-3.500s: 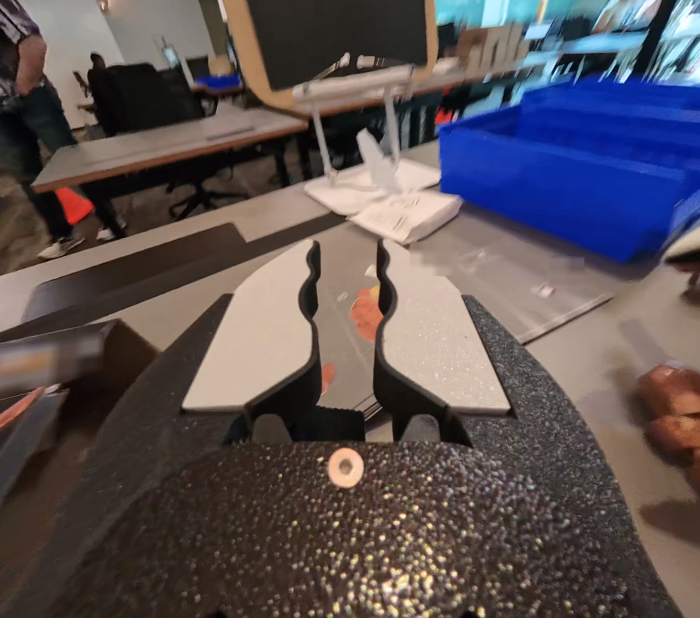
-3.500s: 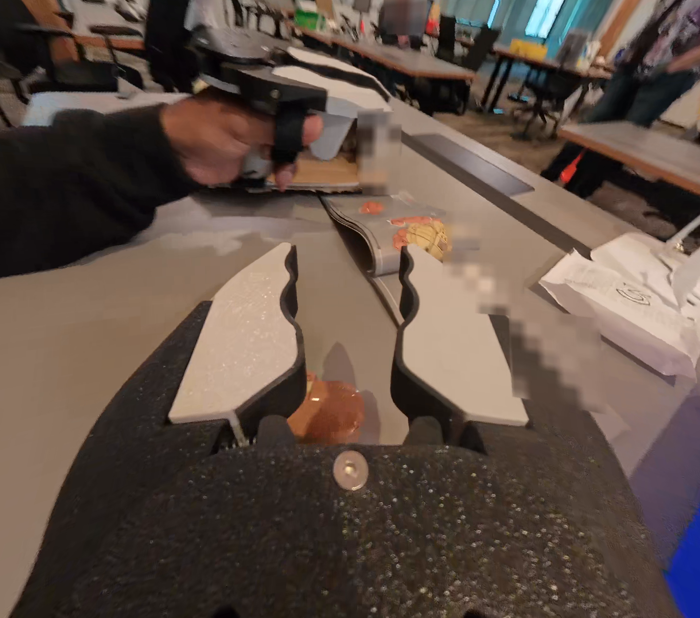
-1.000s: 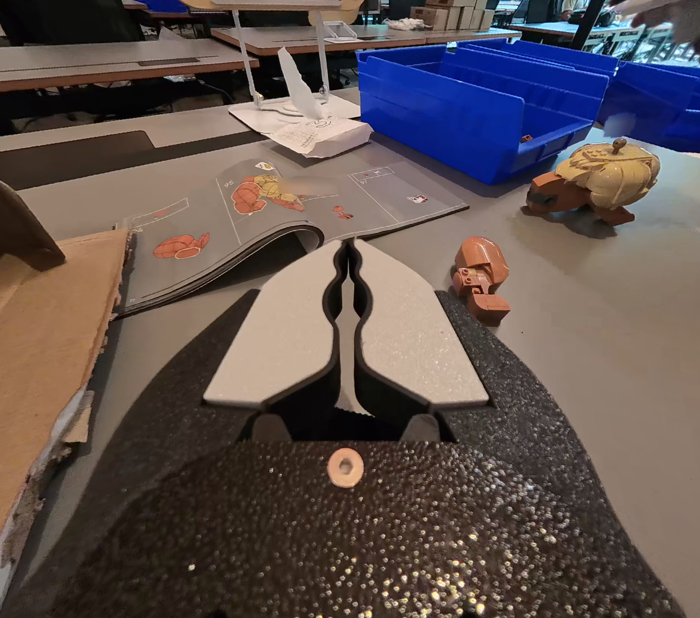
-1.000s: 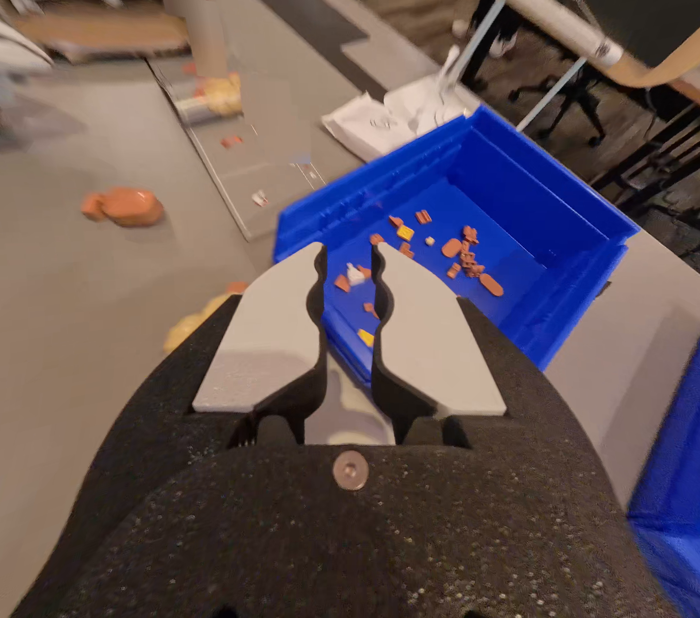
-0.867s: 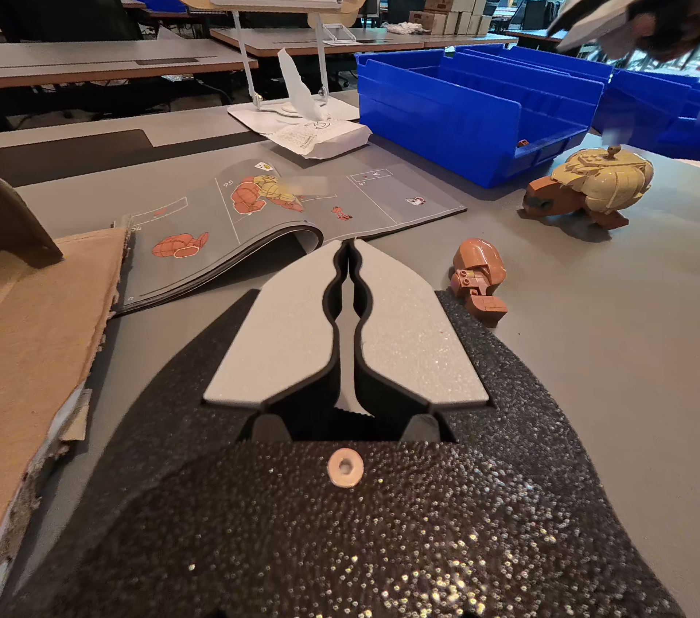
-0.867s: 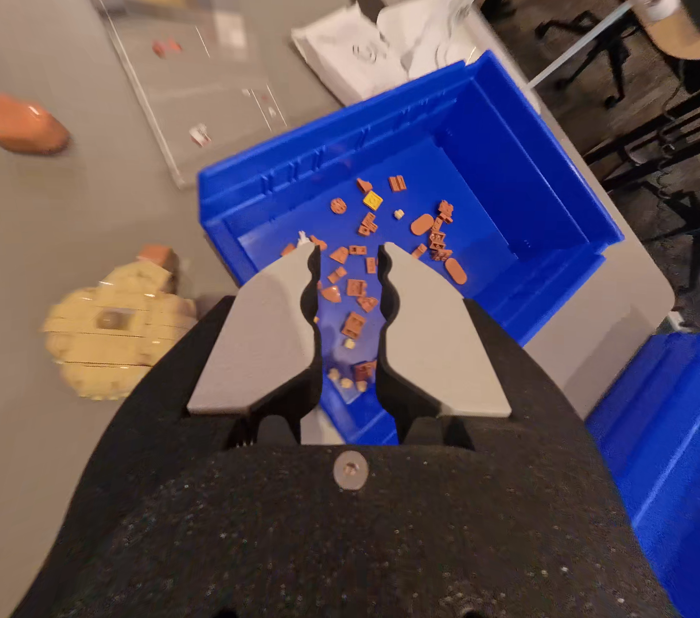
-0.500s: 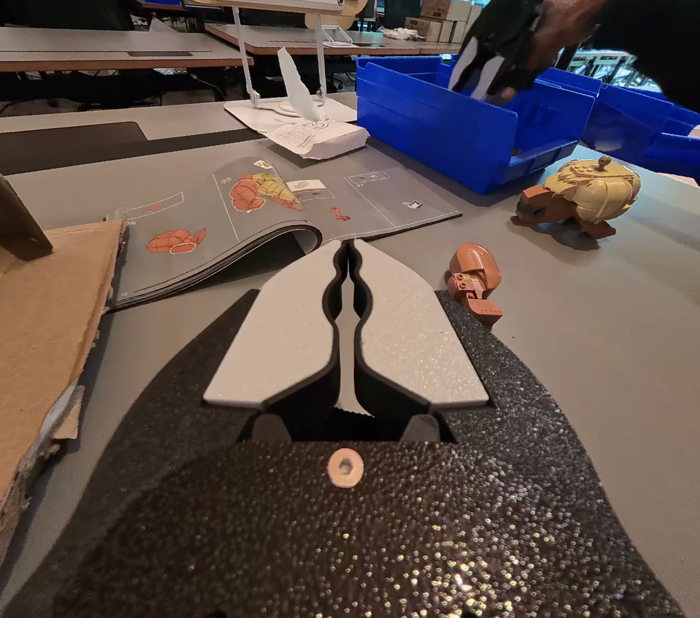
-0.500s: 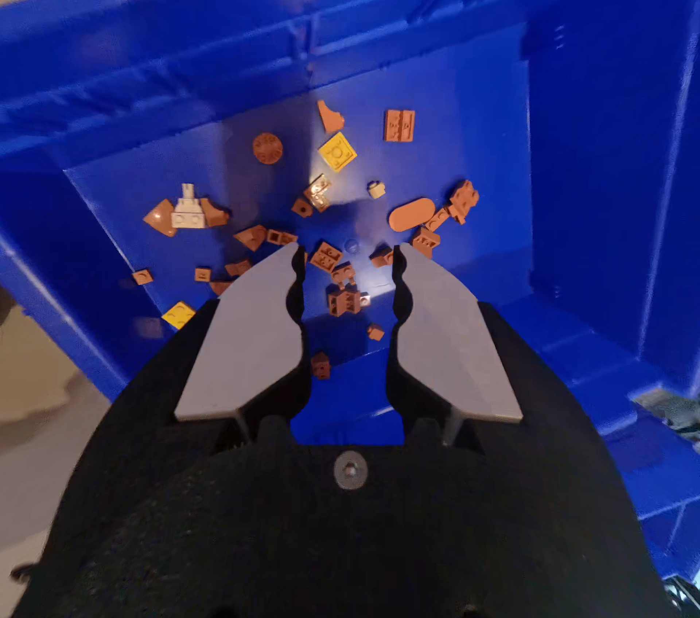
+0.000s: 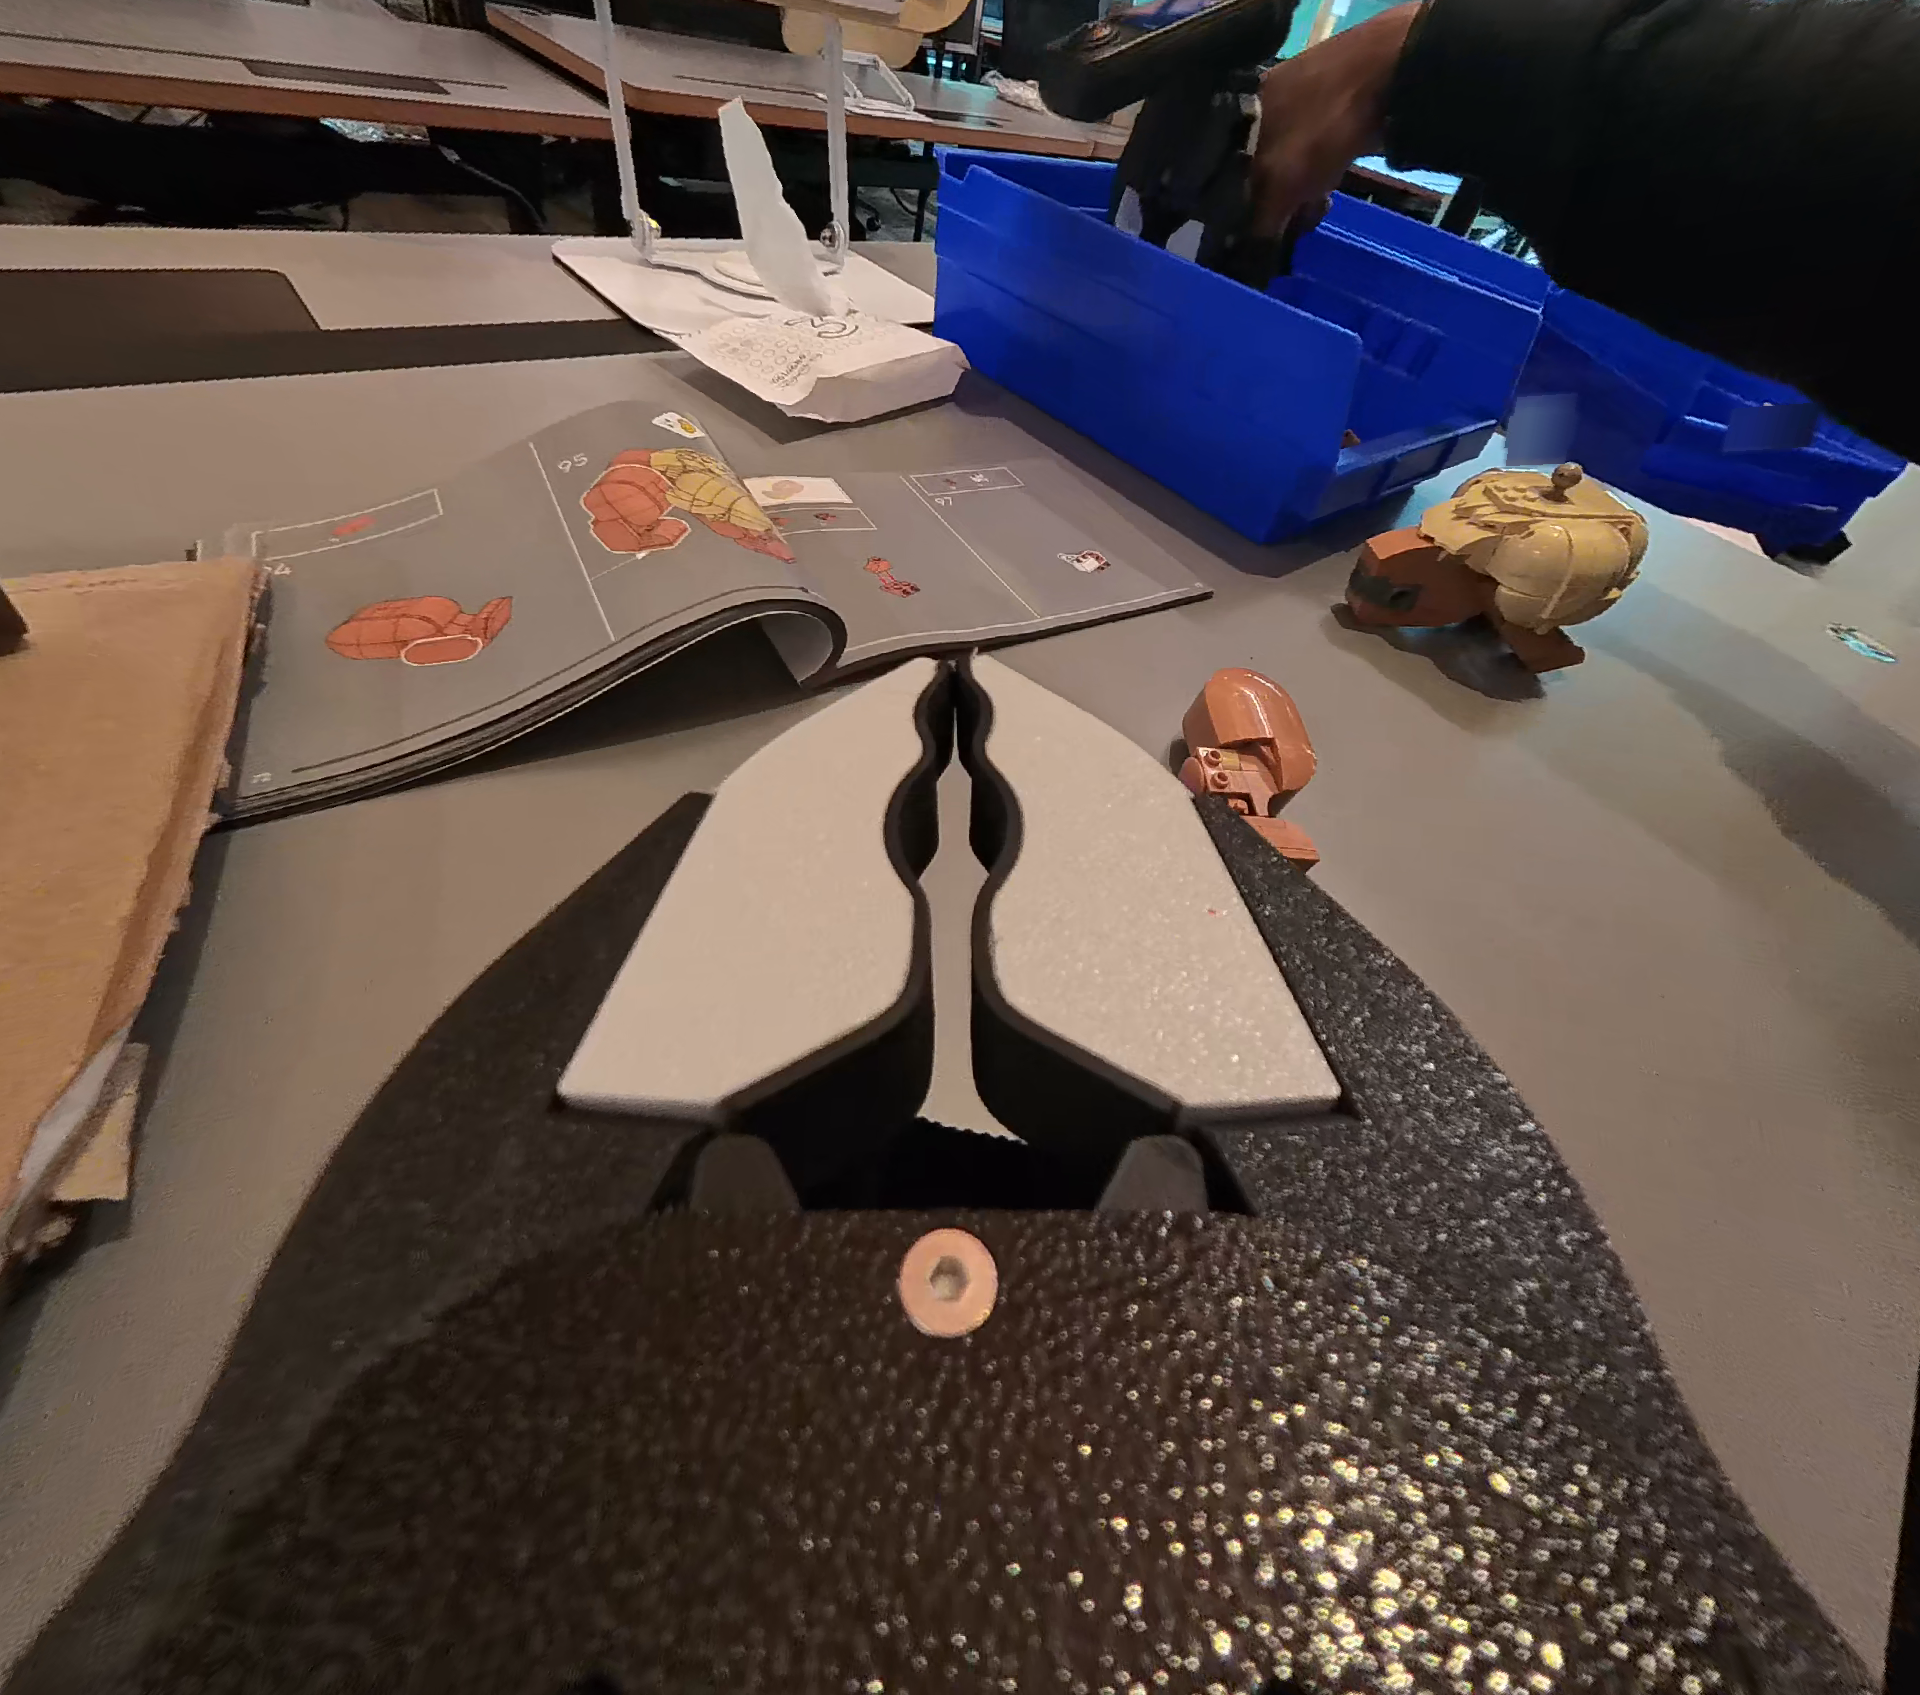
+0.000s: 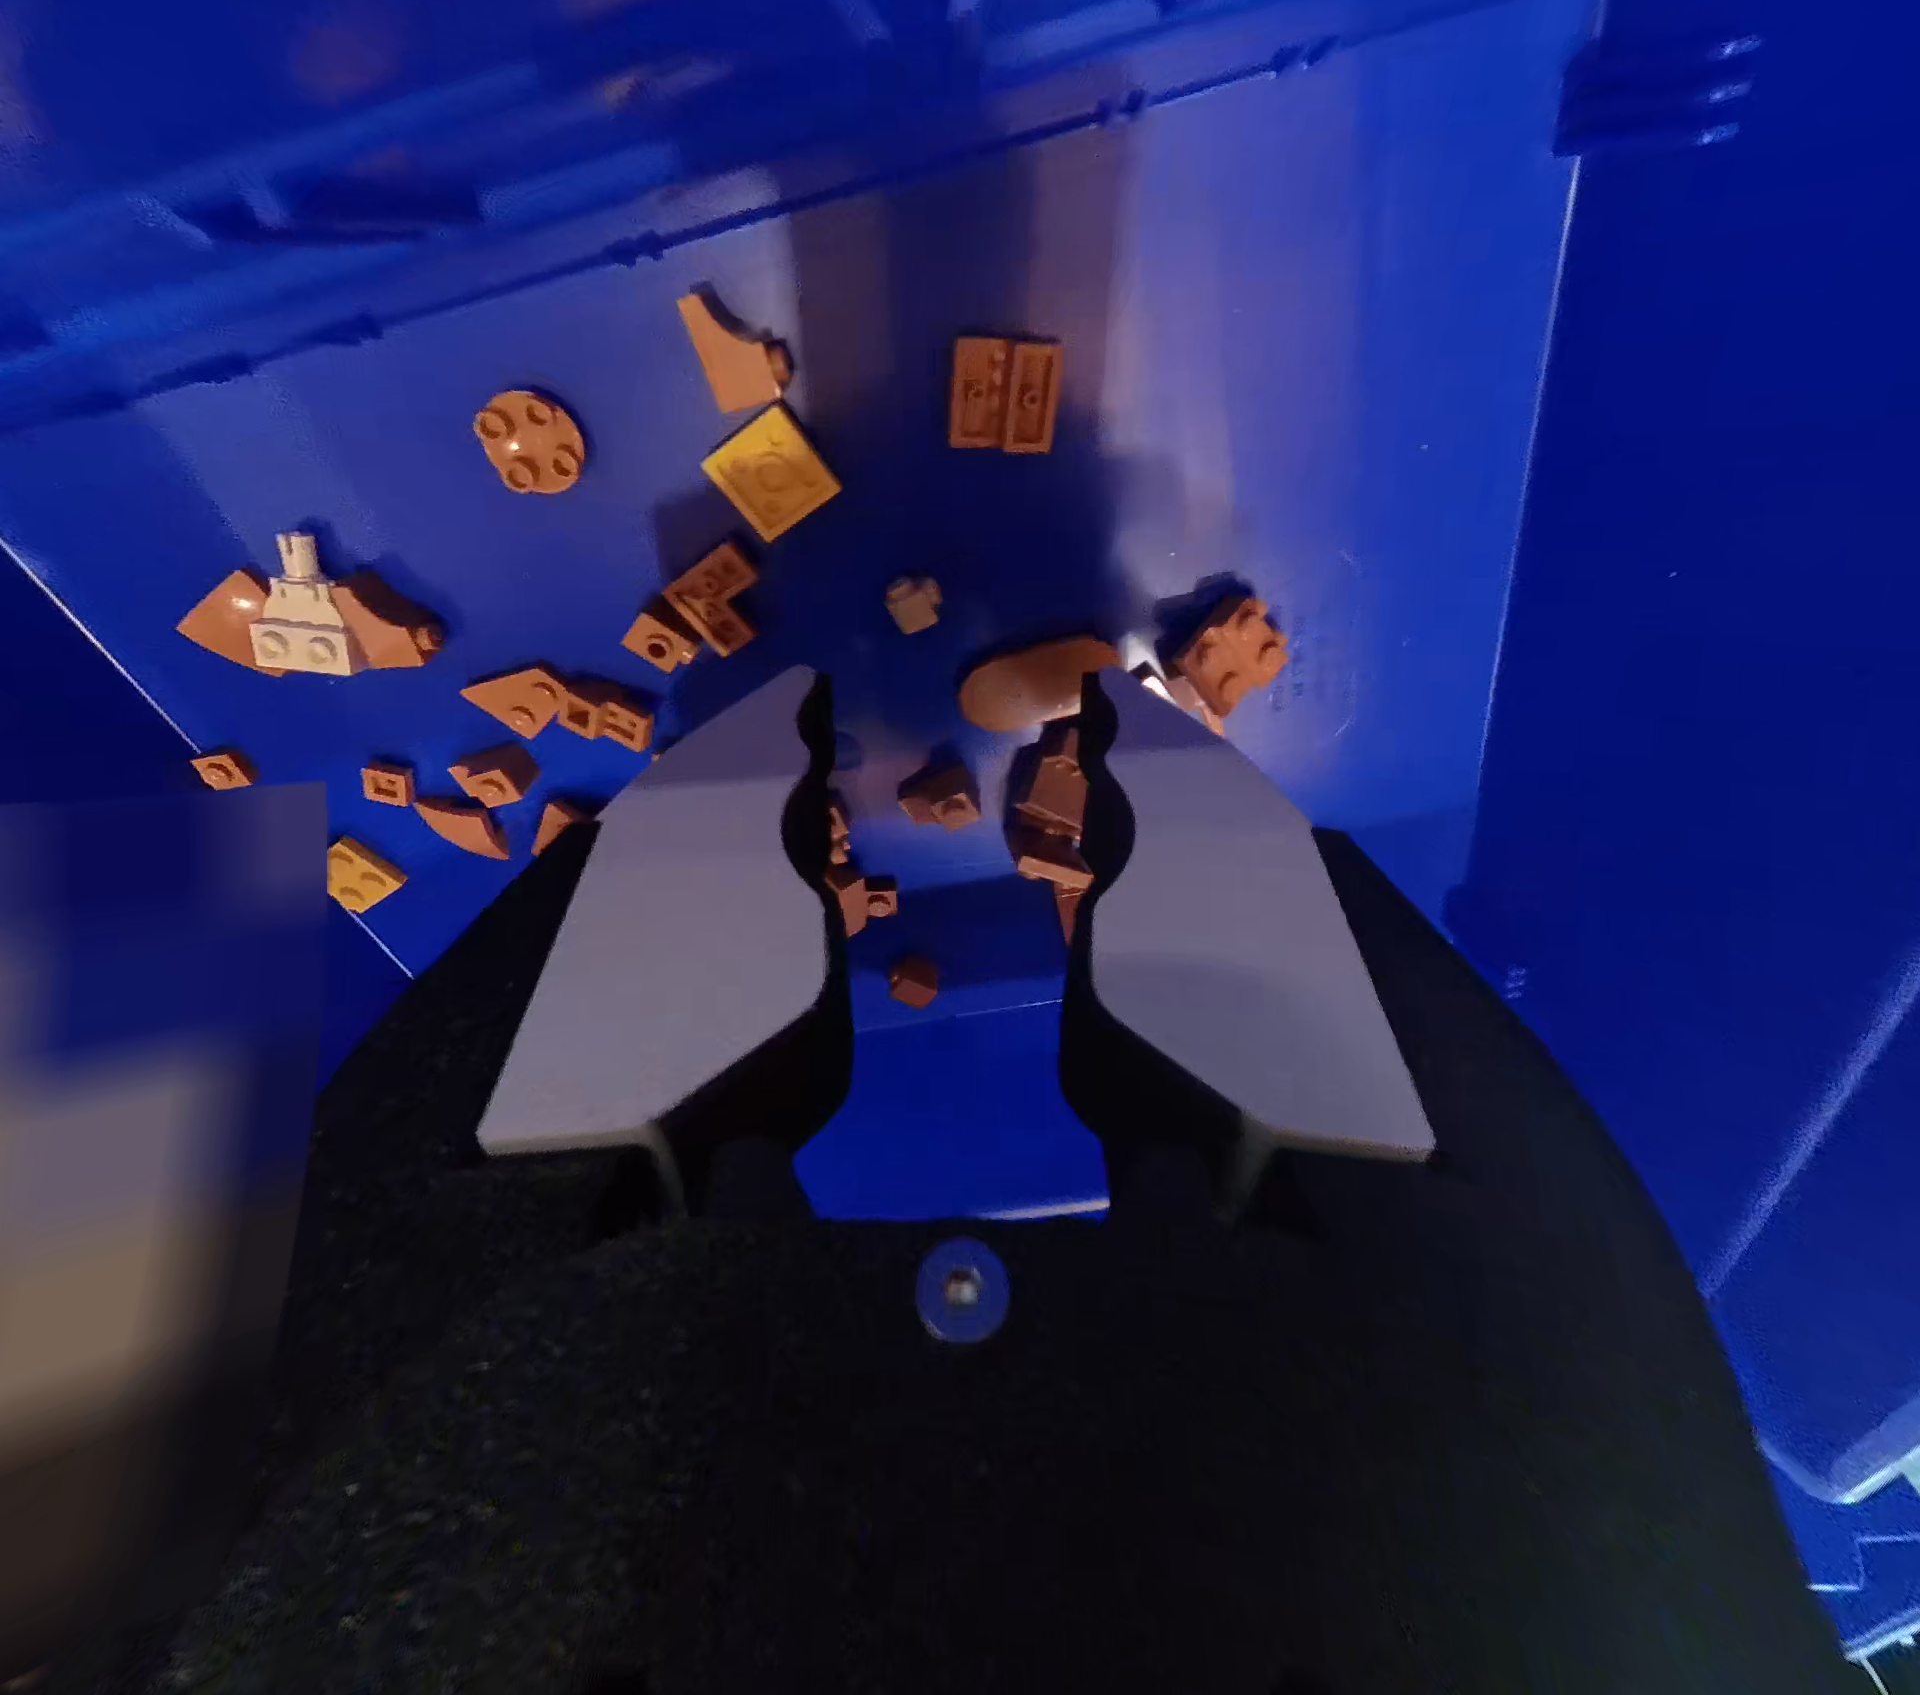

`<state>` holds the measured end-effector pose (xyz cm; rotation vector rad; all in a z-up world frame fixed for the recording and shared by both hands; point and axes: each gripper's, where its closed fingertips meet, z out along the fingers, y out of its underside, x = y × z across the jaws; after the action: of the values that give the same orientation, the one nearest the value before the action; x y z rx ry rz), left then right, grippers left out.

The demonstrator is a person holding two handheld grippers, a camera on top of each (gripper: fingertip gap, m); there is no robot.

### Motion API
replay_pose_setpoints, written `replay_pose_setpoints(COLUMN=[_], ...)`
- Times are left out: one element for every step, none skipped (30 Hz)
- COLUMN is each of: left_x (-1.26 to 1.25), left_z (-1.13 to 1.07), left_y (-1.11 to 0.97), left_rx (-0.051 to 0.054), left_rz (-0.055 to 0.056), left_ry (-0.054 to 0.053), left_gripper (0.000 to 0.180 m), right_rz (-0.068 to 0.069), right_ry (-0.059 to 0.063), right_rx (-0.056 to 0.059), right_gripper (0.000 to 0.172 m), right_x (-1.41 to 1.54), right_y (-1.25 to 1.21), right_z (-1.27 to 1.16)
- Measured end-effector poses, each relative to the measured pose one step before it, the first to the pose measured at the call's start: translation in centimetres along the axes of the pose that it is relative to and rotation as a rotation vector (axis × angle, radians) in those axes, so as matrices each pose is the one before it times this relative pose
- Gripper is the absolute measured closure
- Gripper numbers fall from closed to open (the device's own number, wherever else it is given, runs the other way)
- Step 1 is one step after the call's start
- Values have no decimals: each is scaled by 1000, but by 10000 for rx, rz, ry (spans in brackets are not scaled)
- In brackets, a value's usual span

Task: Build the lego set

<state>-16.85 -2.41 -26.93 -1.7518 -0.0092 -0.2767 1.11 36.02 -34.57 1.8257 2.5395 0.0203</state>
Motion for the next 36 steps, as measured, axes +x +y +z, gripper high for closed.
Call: replay_pose_setpoints(left_x=[15,5,7,-2,5,12,18,9,19,1,0,-8,-15,-15,-34,-28,-16,-10,-7,9,29,22,18,21,-16,-14,-25,-23,-23,-18,2,-5,5,5,-1,4], left_z=[-7,-8,-6,2,0,1,3,6,6,10,12,3,-6,0,-13,-12,-1,-11,4,11,14,21,23,4,-2,-10,-10,-10,-10,-10,-1,0,-3,5,8,6], left_y=[7,3,4,4,0,15,5,4,23,8,4,12,-5,-3,-20,-8,-7,-12,-4,10,21,25,21,6,6,-14,-13,-25,-20,-2,-5,-5,5,6,0,4], left_rx=[-3,-1,-1,-3,-5,-9,-7,-4,-10,-10,-8,-6,0,6,10,8,7,7,-2,-11,-15,-20,-17,-10,0,9,12,14,11,6,2,3,-4,-6,-2,-5], left_rz=[-28,-34,-30,-23,-20,-16,-7,0,-2,-4,-7,-13,-17,-20,-23,-27,-25,-18,-9,1,12,16,15,6,-7,-19,-27,-25,-21,-14,-8,-3,-2,-1,1,-2], left_ry=[28,24,20,18,16,18,18,8,9,8,6,4,1,2,-3,1,6,3,6,10,9,7,3,5,1,0,3,4,0,1,4,2,3,5,1,3], left_gripper=[180,180,180,180,180,180,180,180,180,180,180,180,180,180,180,180,180,180,180,180,180,180,180,180,180,180,180,180,180,180,180,180,180,180,180,180], right_rz=[8,7,26,50,54,48,2,16,45,2,-9,-16,-32,-52,-78,-89,-83,-82,-79,-61,-33,-32,-41,-42,-22,-41,-1,-22,-47,-74,-99,-112,-117,-105,-104,-101], right_ry=[-52,-63,-19,-75,-104,-68,-25,-45,-58,-60,-84,-76,-60,-57,-16,-20,-41,-14,17,29,-5,-6,21,17,14,-36,-26,-15,7,42,71,75,111,83,69,60], right_rx=[19,-9,-47,-70,-55,-53,12,25,-33,11,-6,-28,-49,-79,-107,-45,14,44,35,27,36,5,-42,-62,-25,40,-2,1,5,-7,-20,4,23,37,4,38], right_gripper=[126,127,127,127,127,127,129,127,128,128,128,128,127,127,126,126,126,127,127,127,127,128,128,127,129,129,129,130,130,130,130,131,130,130,130,130], right_x=[158,148,237,172,124,177,203,163,132,75,-2,-18,-43,-65,-51,-108,-156,-100,-19,41,23,17,68,68,62,3,24,33,25,38,46,36,76,6,-1,-14], right_y=[-54,5,78,125,130,126,28,-9,52,-8,-13,16,25,70,95,21,-47,-97,-53,-47,-65,-31,17,40,4,-83,-7,13,9,23,51,20,-10,2,46,-7], right_z=[62,81,83,85,105,103,1,-22,5,-10,-12,-26,-28,-16,-11,-31,-28,-49,-27,-8,14,52,78,113,58,-15,-7,-2,-4,12,8,17,19,41,65,38])
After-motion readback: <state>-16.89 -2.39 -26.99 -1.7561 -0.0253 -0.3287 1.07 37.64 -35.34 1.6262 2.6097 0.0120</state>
